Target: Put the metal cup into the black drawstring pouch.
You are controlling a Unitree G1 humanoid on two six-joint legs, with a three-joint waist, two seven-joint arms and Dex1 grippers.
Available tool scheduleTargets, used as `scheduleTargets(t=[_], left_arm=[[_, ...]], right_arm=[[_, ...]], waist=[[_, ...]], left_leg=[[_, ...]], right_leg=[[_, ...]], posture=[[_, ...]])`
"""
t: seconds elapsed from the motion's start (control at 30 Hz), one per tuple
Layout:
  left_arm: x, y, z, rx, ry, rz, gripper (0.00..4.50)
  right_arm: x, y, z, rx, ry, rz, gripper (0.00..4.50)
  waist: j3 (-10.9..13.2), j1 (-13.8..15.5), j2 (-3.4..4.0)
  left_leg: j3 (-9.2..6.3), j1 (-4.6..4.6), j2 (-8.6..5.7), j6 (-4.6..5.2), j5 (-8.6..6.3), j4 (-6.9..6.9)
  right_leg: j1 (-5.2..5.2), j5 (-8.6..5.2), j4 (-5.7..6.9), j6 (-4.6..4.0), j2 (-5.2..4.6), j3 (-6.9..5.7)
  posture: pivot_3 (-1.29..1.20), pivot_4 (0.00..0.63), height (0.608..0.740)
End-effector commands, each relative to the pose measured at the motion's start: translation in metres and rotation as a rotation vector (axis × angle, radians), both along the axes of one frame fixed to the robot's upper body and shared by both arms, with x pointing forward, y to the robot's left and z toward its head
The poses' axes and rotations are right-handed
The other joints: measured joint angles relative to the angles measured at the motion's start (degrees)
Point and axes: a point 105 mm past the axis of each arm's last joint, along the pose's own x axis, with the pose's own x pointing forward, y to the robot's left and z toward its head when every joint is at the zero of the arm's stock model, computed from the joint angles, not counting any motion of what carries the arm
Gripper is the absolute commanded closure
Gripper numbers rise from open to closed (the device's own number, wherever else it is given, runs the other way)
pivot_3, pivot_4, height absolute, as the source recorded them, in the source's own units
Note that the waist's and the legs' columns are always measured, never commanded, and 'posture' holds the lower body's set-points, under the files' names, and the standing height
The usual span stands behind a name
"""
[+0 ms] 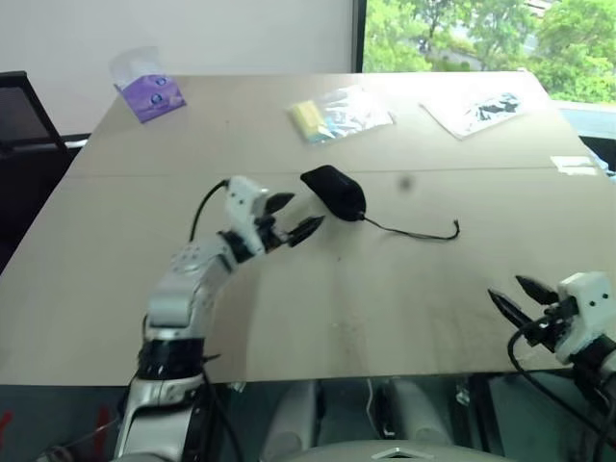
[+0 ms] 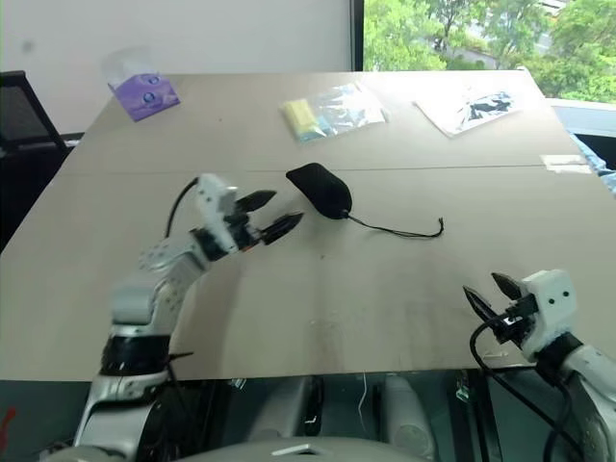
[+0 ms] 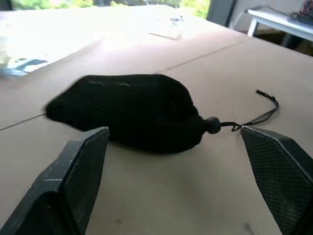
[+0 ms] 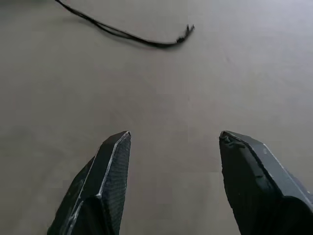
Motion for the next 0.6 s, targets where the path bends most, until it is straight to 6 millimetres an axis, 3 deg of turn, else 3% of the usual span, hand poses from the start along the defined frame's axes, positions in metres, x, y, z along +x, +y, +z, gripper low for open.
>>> scheduleTargets(t=[0.03,0.1,0.2,0.27,0.47,0.6], left_arm=[[-0.018,0.014,0.007,-0.038,-0.051,0.027,0.00],[-0.033,0.025,-0.002,-0.056,-0.030,0.044,0.00],[-0.048,0.034,-0.009,-0.076,0.000,0.079,0.00],[-0.051,0.040,-0.015,-0.026,0.006,0.142,0.00],[-0.071,0.034,-0.023,-0.014,0.048,0.129,0.00],[-0.073,0.038,-0.021,-0.022,0.042,0.174,0.00]], right_arm=[[0.004,0.015,0.027,-0.034,-0.128,0.056,1.54],[0.010,0.019,0.030,-0.050,-0.158,0.051,1.54],[0.017,0.017,0.035,-0.054,-0.198,-0.002,0.81],[0.020,0.014,0.036,-0.085,-0.219,-0.033,0.03],[0.029,0.012,0.030,-0.101,-0.208,-0.022,0.03],[0.034,0.005,0.024,-0.103,-0.188,-0.009,0.03]], waist=[[-0.1,0.2,-0.13],[-0.1,0.2,-0.14],[-0.1,0.4,-0.16],[-0.1,0.8,-0.17],[-0.1,0.6,-0.20],[-0.1,0.5,-0.20]], left_leg=[[-0.05,-0.01,0.00,0.00,0.00,0.02],[-0.07,0.04,0.01,-0.01,0.00,0.02],[-0.12,-0.01,0.03,-0.02,0.00,0.01],[-0.16,-0.06,0.01,-0.02,0.00,0.01],[-0.11,-0.04,-0.02,-0.01,0.00,0.01],[-0.14,-0.04,-0.01,-0.01,0.00,-0.01]], right_leg=[[0.01,0.00,0.00,0.00,0.01,0.00],[0.04,0.00,0.02,-0.01,-0.01,0.05],[0.00,0.00,0.02,-0.02,-0.02,0.02],[-0.01,0.00,0.02,-0.02,-0.06,-0.03],[-0.01,0.00,0.00,-0.02,-0.07,0.03],[-0.01,-0.01,0.00,-0.03,-0.05,0.01]], posture=[[0.00,0.150,0.740],[0.00,0.150,0.740],[0.00,0.150,0.740],[0.00,0.150,0.740],[0.00,0.150,0.740],[0.00,0.150,0.740]])
